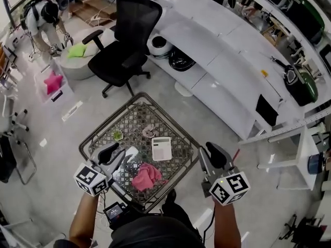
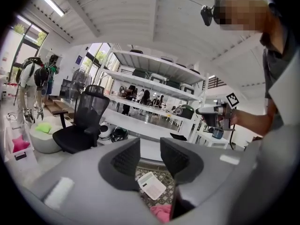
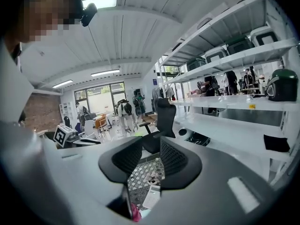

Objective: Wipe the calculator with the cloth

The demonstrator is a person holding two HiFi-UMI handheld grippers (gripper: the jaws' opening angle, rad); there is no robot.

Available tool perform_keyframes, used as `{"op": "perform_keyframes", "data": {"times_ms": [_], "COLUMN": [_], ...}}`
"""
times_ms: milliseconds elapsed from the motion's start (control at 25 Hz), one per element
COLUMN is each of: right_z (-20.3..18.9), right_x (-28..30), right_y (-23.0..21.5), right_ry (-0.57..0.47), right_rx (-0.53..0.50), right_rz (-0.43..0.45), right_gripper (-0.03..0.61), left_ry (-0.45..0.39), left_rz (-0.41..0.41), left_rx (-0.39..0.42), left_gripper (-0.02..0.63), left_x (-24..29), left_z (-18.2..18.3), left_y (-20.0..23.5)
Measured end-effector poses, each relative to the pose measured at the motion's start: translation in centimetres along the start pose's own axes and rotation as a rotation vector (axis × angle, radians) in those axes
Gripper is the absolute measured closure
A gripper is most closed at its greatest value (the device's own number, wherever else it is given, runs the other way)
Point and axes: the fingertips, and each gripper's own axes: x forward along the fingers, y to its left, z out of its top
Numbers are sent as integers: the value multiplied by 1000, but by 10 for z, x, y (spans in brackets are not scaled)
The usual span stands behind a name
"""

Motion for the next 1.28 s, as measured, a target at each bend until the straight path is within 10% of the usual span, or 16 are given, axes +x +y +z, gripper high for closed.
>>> {"op": "perform_keyframes", "data": {"times_ms": [600, 1280], "right_z": [-68, -221], "right_x": [43, 94], "right_y": [63, 107], "right_ry": [97, 377], "right_rx": [25, 66], "right_rz": [1, 185], "right_gripper": [465, 434], "left_ry": [41, 95], "left_rz": [-85, 50], "left_rx": [10, -49], "left_gripper": [471, 471], "left_x": [-10, -35], "left_z": [-29, -72], "left_y": [26, 47]}}
